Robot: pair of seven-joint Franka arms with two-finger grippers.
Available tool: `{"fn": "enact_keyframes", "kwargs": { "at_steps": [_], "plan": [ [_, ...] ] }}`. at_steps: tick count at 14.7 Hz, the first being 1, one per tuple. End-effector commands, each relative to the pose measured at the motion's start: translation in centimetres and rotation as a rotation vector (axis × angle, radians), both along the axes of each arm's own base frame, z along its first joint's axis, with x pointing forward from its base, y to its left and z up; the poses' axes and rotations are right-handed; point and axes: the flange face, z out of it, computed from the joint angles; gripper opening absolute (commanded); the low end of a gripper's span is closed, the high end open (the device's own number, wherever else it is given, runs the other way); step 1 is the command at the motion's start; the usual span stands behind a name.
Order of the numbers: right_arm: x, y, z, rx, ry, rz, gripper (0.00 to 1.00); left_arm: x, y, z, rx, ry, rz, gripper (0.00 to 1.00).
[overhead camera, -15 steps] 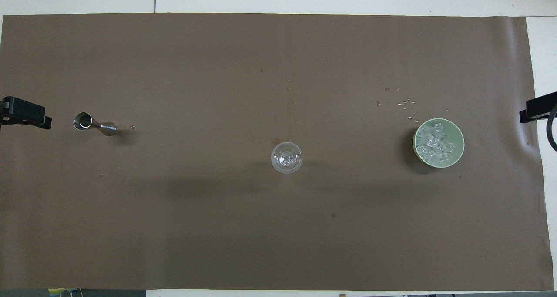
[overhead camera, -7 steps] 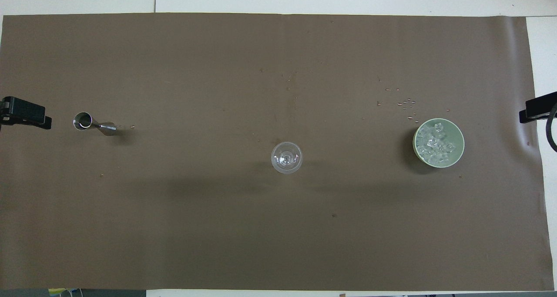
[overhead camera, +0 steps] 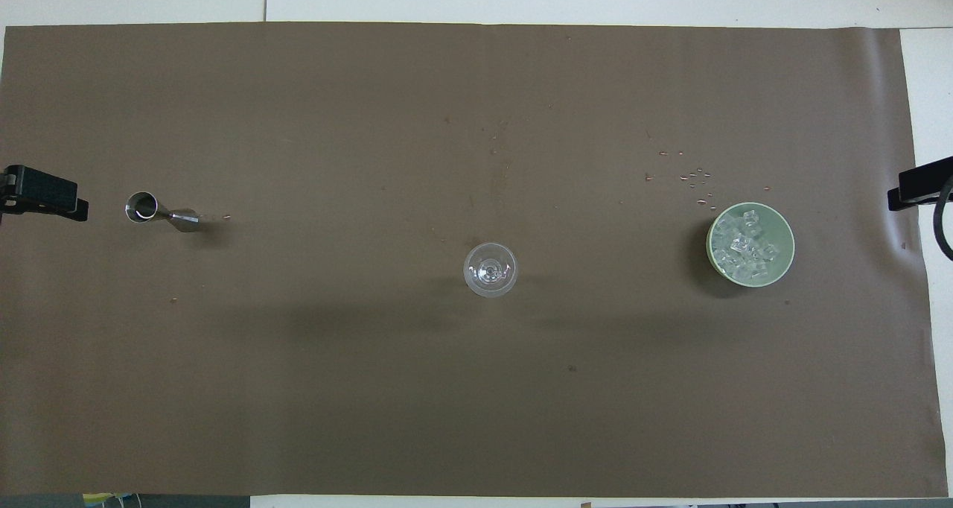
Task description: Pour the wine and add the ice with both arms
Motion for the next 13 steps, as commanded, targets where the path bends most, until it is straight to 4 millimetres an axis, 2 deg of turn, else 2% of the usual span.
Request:
{"fn": "enact_keyframes", "kwargs": {
  "at_steps": [1,5,13],
  "plan": [
    [-0.29,0.36,0.09,0.013,-0.017,0.022,1.0,-0.58,0.26,0.0,0.015,-0.008,0.012,1.0],
    [-0.38,-0.21,0.0,0.013,-0.014,0.011,1.0,-0.58,-0.23,0.0,0.015,-0.008,0.0,1.0],
    [-0.36,0.28,-0.04,0.013,-0.014,0.016,1.0,-0.63,-0.59,0.04,0.014,-0.005,0.0,1.0]
  ]
}}
